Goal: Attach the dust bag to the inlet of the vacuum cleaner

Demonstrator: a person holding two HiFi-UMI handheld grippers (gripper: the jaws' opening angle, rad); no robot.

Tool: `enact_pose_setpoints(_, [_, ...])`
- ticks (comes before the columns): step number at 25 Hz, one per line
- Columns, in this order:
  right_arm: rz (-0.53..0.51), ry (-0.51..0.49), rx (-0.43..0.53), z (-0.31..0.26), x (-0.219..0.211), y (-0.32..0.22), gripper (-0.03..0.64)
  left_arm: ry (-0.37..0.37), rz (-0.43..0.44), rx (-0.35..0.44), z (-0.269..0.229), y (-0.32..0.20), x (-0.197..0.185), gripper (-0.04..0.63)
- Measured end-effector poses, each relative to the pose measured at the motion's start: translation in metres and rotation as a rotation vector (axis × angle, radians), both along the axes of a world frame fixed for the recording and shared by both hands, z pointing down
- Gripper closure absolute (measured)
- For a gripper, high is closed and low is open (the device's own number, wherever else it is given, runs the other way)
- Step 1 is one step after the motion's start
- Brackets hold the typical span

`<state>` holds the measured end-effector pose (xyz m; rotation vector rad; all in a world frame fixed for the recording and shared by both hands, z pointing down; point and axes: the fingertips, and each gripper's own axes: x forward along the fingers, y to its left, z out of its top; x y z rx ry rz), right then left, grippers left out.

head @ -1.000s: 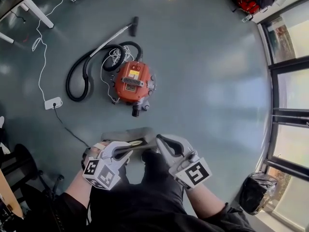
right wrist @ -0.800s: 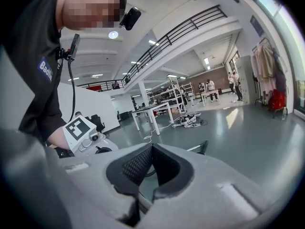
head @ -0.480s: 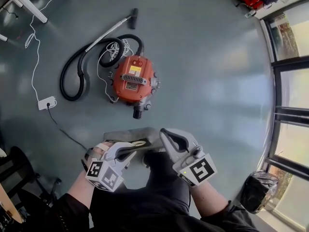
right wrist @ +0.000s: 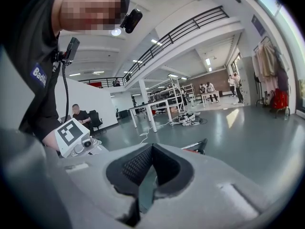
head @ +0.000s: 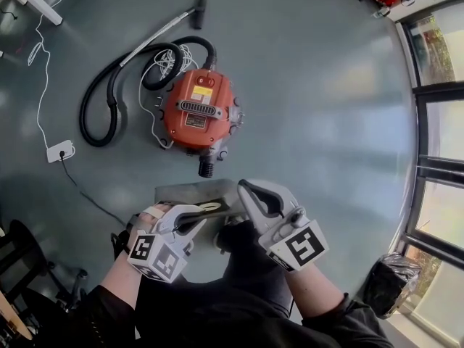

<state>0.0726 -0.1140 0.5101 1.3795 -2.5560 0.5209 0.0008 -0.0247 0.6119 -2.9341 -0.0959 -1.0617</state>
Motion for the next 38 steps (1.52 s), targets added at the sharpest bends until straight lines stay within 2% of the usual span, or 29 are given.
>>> enact_pose_setpoints(13, [-0.026,0.046,0.020,0.087,0.004,-0.012,0.624,0.020,0.032,-0.029,0.087,-0.013,0.001,0.554])
enact_pose_setpoints(17, [-0.045,0.050,0.047,0.108,0.003,-0.018,0.624,0.022,0.081,-0.039,0.107,-0.010,0.003,0.554])
enact_pose_setpoints(25, [-0.062,0.088,0.086,0.149,0.009,-0.026,0.624,0.037,0.082,-0.007,0.147,-0.025,0.010,0.554])
enact_pose_setpoints(32, [-0.081,0.066,0.143,0.164,0.008,-0.036,0.624,0.055,0.107,0.037,0.154,-0.030,0.011,0.554])
enact_pose_setpoints(38, [-0.074,0.058,0.173,0.169,0.014,-0.042,0.624,0.023,0.119,0.068,0.168,-0.033,0.014,0.554])
